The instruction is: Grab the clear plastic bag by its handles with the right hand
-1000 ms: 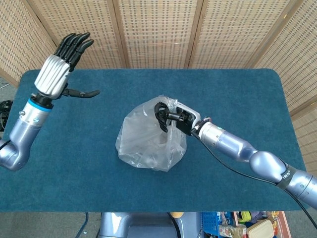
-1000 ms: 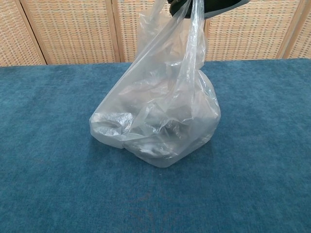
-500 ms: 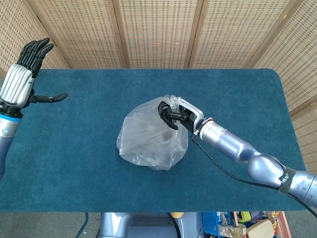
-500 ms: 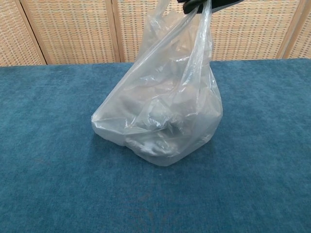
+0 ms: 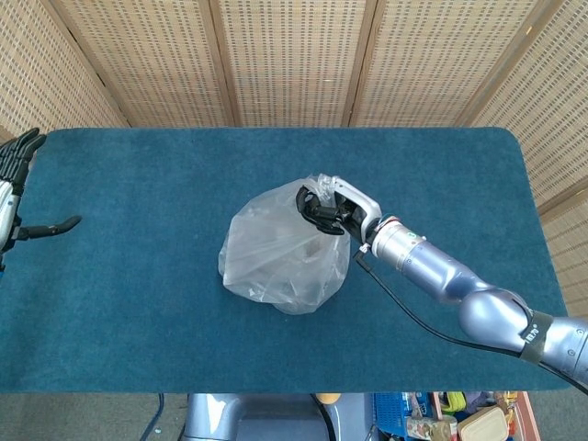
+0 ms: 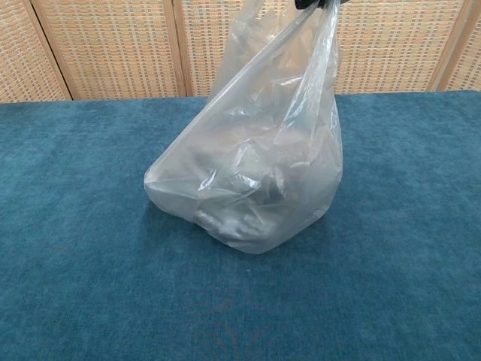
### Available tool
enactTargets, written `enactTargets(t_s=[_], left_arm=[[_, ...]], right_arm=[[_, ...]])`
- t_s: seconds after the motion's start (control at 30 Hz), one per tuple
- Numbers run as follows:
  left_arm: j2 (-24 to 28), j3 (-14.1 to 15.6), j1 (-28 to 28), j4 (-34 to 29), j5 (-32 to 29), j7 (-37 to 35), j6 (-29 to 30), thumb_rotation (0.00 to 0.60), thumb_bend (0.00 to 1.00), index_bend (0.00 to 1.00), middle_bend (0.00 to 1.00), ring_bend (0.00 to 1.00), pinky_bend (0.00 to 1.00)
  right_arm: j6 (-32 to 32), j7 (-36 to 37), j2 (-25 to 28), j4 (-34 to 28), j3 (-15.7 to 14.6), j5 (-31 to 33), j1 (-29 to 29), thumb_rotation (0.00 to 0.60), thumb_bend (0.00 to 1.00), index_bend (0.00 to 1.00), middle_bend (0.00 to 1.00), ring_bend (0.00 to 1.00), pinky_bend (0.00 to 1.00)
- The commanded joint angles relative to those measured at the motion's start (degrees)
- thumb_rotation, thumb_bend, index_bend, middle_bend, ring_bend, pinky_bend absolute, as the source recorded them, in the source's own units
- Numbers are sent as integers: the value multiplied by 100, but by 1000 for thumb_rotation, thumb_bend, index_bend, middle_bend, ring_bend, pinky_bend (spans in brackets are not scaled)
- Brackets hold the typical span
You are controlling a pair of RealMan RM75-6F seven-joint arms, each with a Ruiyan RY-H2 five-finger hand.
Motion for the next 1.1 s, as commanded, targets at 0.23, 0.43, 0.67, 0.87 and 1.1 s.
enactTargets(t_s=[0.23,0.43,0.67,0.87,1.1], left_arm=[[-307,258,914,-138,-241,157,588,600,24,0,0,0,0],[-474,309,1193,-102,-389,442,634,600,33,0,0,0,0],[-188,390,1242,-570,-583,1273,243,600,41,0,0,0,0],[-118,336,1246,-644,-607,1394,49,600,41,0,0,0,0],[-63,280,1302,-622,-516,1191,-21,600,41,0,0,0,0]], right_arm=[[434,-238,303,-211,-456,536,507,600,1000,749,909,961,1000],[570,-227,445,-326,-466,830,643,600,1000,748,909,961,1000],[691,-216,744,-587,-337,1259,950,600,1000,745,910,961,1000],[943,-308,1022,-829,-253,1712,1356,600,1000,743,910,961,1000],[1087,-441,1328,-869,-199,2287,1814,600,1000,742,910,961,1000]])
